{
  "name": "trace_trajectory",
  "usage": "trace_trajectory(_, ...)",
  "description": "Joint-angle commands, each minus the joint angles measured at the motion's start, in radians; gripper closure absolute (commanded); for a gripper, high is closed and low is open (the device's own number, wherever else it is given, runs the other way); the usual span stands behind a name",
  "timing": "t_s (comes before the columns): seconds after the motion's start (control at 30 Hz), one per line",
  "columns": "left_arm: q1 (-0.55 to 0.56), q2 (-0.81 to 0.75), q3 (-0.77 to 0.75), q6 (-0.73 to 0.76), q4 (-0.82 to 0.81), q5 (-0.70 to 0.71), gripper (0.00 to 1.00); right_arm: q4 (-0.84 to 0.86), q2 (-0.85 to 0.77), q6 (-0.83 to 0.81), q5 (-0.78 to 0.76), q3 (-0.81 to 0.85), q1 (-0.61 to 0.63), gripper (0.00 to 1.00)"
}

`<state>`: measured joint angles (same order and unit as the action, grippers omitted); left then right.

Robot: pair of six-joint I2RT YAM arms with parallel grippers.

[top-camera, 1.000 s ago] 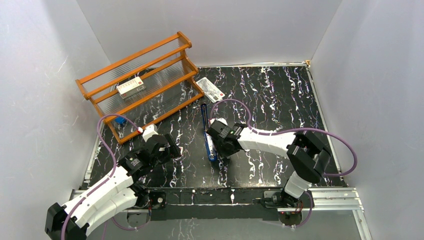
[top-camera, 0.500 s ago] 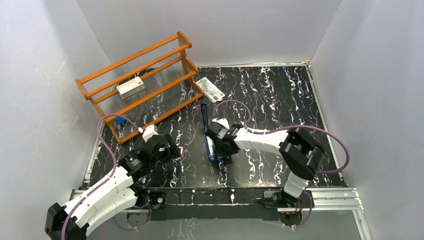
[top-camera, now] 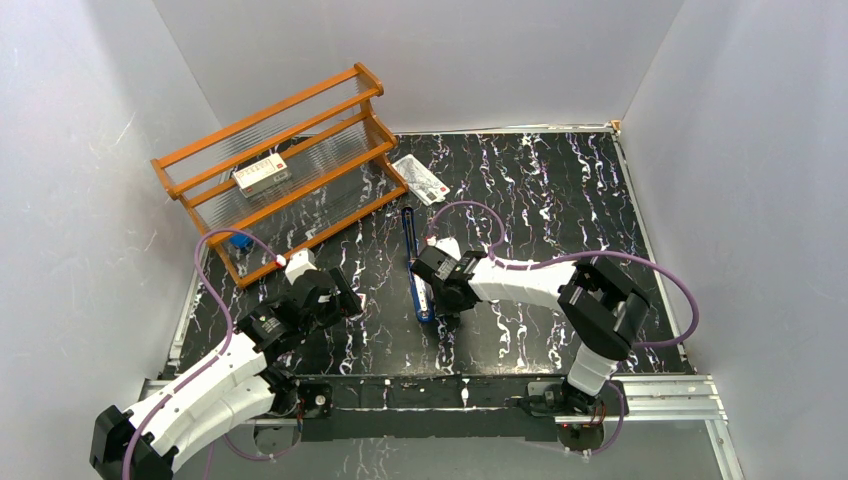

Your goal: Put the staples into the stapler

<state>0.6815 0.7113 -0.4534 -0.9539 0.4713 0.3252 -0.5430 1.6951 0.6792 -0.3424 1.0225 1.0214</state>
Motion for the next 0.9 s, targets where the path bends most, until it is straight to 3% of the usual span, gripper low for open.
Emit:
trace_trajectory(0.0, -0.006, -0.008, 0.002, -0.002, 0.002, 0.018, 0.18, -0.005, -0.025, 0.041, -0.044, -0.018, -0.001, 0.61)
trace_trajectory(0.87, -0.006, 0.005, 0.001, -0.004, -0.011, 0.013, 0.18, 0.011, -0.089, 0.047, -0.053, -0.021, -0.011, 0.77)
